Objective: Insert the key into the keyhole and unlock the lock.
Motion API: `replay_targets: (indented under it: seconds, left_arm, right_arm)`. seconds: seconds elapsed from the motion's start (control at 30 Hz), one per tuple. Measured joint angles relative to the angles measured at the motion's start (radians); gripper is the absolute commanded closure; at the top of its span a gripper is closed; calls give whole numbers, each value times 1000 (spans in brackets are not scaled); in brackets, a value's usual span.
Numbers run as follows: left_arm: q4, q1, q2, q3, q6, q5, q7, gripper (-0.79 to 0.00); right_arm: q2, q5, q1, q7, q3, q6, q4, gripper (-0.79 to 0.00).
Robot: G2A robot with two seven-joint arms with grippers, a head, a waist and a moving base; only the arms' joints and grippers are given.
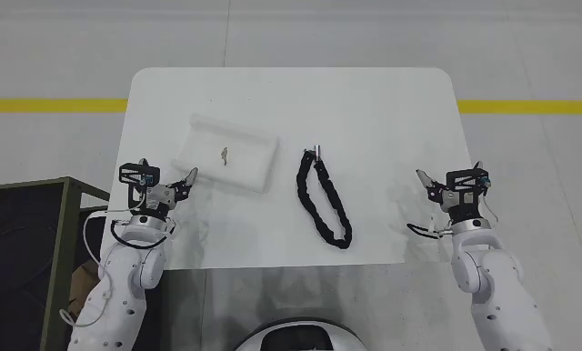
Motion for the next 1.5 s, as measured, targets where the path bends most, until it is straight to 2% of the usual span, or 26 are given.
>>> replay_targets:
  seconds: [0.2,0.37,0.47,0.53,0.6,0.7,0.8,0.9,1.0,1.3,1.37,1.5]
  left_arm:
    - [-1,-7,0,0,-8,-11,-14,-785]
    - [-50,-103,-1,-19,-45,-125,-179,-785]
    - [-68,-225,2,-35,-89,-304,-410,-785]
    - [-30,-353,7,-27,-126,-443,-643,-785]
    - [62,-505,12,5,-150,-556,-877,-785]
    - [240,-718,13,93,-185,-637,-1158,-785]
    - [415,-880,6,183,-199,-660,-1329,-785]
    - [523,-976,-4,260,-206,-657,-1391,-785]
    - [557,-994,-8,300,-194,-621,-1372,-785]
    - [554,-990,-8,300,-194,-621,-1370,-785]
    - [544,-967,-8,314,-199,-613,-1371,-785]
    - [508,-983,-8,329,-249,-694,-1484,-785]
  right_arm:
    - [0,0,0,0,0,0,0,-785]
    - [0,0,0,0,0,0,0,-785]
    - [0,0,0,0,0,0,0,-785]
    - [0,0,0,0,0,0,0,-785]
    - [0,0,0,0,0,0,0,-785]
    - [0,0,0,0,0,0,0,-785]
    - [0,0,0,0,0,0,0,-785]
    - [0,0,0,0,0,0,0,-785]
    - [0,0,0,0,0,0,0,-785]
    - [0,0,0,0,0,0,0,-785]
    - [0,0,0,0,0,0,0,-785]
    - [0,0,0,0,0,0,0,-785]
